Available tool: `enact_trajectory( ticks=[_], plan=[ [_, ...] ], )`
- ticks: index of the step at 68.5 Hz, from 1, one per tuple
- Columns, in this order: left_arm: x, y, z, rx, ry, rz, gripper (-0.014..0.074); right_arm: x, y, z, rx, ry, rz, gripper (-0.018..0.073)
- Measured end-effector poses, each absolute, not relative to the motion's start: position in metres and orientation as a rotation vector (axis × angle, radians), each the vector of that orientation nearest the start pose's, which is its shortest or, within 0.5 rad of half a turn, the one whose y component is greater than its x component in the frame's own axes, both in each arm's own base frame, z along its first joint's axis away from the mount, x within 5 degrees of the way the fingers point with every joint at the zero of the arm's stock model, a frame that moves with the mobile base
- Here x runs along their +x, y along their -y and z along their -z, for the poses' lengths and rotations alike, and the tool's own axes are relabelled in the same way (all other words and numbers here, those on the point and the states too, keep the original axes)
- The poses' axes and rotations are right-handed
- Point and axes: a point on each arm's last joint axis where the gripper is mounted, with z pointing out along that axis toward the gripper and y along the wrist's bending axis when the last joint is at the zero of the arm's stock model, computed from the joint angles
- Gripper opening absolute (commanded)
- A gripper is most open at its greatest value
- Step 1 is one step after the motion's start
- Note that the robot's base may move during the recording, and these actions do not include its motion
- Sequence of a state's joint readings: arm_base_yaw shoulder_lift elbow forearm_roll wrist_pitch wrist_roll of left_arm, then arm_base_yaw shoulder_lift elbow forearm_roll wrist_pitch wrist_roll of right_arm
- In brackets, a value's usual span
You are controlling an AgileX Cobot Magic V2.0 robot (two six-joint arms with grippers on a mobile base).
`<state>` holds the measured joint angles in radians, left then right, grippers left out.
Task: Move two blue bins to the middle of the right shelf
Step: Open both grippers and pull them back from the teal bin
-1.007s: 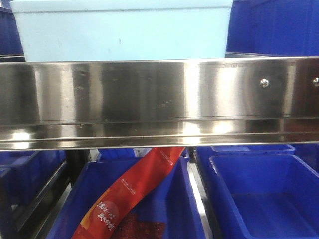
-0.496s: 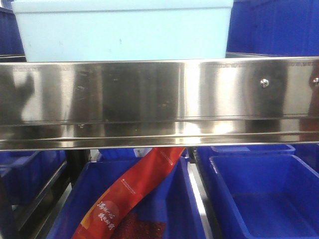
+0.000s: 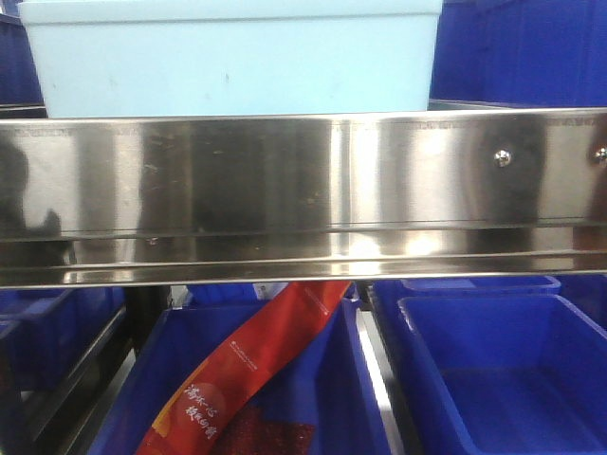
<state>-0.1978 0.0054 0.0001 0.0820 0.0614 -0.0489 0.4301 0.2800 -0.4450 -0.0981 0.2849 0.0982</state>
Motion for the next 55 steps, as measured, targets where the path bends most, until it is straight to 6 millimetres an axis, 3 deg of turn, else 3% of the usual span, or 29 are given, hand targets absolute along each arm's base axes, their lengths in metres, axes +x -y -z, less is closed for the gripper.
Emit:
enact_trajectory(
  ticks=[55],
  plan=[
    [0.0565, 0.0075, -0.2071, 0.111, -1.543, 0.097, -0.0111, 0.0624, -0.0259, -0.3191, -0.320, -1.579, -0.315, -0.0162]
  ],
)
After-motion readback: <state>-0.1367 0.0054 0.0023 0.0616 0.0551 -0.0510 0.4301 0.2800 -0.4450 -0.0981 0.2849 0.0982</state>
